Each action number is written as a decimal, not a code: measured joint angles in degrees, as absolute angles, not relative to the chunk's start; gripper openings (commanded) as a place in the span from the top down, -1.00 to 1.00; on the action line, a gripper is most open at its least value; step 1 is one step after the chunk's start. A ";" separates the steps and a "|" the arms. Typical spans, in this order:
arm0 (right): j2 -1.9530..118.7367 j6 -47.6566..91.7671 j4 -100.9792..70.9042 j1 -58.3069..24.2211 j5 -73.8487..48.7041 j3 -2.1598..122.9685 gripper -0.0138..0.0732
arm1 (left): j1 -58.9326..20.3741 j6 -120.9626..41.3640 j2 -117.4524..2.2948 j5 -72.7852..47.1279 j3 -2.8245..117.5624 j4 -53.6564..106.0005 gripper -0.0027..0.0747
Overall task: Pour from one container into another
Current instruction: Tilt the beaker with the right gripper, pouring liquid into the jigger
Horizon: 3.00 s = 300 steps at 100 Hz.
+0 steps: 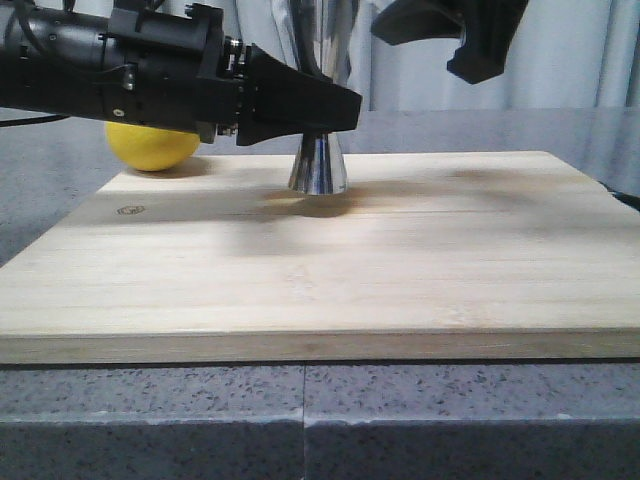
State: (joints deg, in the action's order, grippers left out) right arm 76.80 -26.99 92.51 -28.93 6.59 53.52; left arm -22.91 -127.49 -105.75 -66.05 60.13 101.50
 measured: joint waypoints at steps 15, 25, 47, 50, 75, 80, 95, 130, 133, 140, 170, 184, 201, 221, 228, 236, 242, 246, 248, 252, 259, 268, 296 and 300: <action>76.80 -26.99 92.64 -28.93 6.59 54.17 0.06 | -22.91 -127.49 -105.75 -66.05 60.13 101.50 0.77; 76.80 -26.99 92.90 -28.93 6.59 55.08 0.06 | -22.91 -127.49 -105.75 -66.05 60.13 101.50 0.77; 76.80 -26.99 94.23 -28.93 6.59 55.19 0.06 | -22.91 -127.49 -105.75 -66.05 60.13 101.50 0.77; 76.80 -26.99 94.70 -28.93 6.59 55.19 0.06 | -22.91 -127.49 -105.75 -66.05 60.13 101.50 0.77; 76.80 -26.99 97.61 -28.93 6.59 55.19 0.06 | -22.91 -127.49 -105.75 -66.05 60.13 101.50 0.77; 76.80 -26.99 97.88 -28.93 6.69 55.19 0.06 | -22.91 -127.49 -105.75 -66.05 60.13 101.50 0.77; 76.80 -26.99 98.91 -28.93 6.80 55.19 0.06 | -22.91 -127.40 -105.75 -66.05 60.13 101.50 0.77; 76.80 -26.99 101.39 -28.93 6.88 55.19 0.06 | -22.91 -127.40 -105.75 -66.05 60.13 101.50 0.77; 76.80 -26.99 101.55 -28.93 6.88 55.19 0.06 | -22.91 -127.40 -105.75 -66.05 60.13 101.50 0.77; 76.80 -26.99 101.58 -28.93 6.88 55.19 0.06 | -22.91 -127.40 -105.75 -66.05 60.13 101.50 0.77; 76.80 -26.99 102.02 -28.93 6.88 55.19 0.06 | -22.91 -127.40 -105.75 -66.05 60.13 101.50 0.77; 76.80 -26.99 102.02 -28.93 6.88 55.19 0.06 | -22.91 -127.40 -105.75 -66.05 60.13 101.50 0.77; 76.80 -26.99 102.22 -28.93 6.88 55.19 0.06 | -22.91 -127.40 -105.75 -66.05 60.13 101.50 0.77; 76.80 -26.99 102.94 -28.93 6.78 55.31 0.06 | -22.91 -127.40 -105.75 -66.05 60.13 101.45 0.77; 76.80 -26.99 103.25 -28.93 6.78 55.31 0.06 | -22.91 -127.40 -105.75 -66.05 60.13 101.45 0.77; 76.80 -26.99 103.87 -28.93 6.78 55.31 0.06 | -22.91 -127.40 -105.75 -66.05 60.13 101.45 0.77; 76.80 -26.99 104.16 -28.93 6.78 55.31 0.06 | -22.91 -127.40 -105.75 -66.05 60.13 101.45 0.77; 76.80 -26.99 104.16 -28.93 6.78 55.31 0.06 | -22.91 -127.40 -105.75 -66.05 60.13 101.45 0.77; 76.80 -26.99 104.25 -28.93 6.78 55.31 0.06 | -22.91 -127.40 -105.75 -66.05 60.13 101.45 0.77; 76.80 -26.99 104.41 -28.93 6.78 55.31 0.06 | -22.91 -127.40 -105.75 -66.05 60.13 101.45 0.77; 76.80 -26.99 104.67 -28.93 6.78 55.31 0.06 | -22.91 -127.40 -105.75 -66.05 60.13 101.45 0.77; 76.80 -26.99 104.81 -28.93 6.78 55.43 0.06 | -22.91 -127.40 -105.75 -66.05 60.13 101.36 0.77; 76.80 -26.99 104.96 -28.93 6.78 55.65 0.06 | -22.91 -127.40 -105.75 -66.05 60.13 101.36 0.77; 76.80 -26.99 105.06 -28.93 6.78 55.65 0.06 | -22.91 -127.40 -105.75 -66.05 60.13 101.36 0.77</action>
State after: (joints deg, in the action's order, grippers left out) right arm 76.80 -26.99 105.06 -28.93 6.78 55.65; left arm -22.91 -127.40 -105.75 -66.05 60.13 101.36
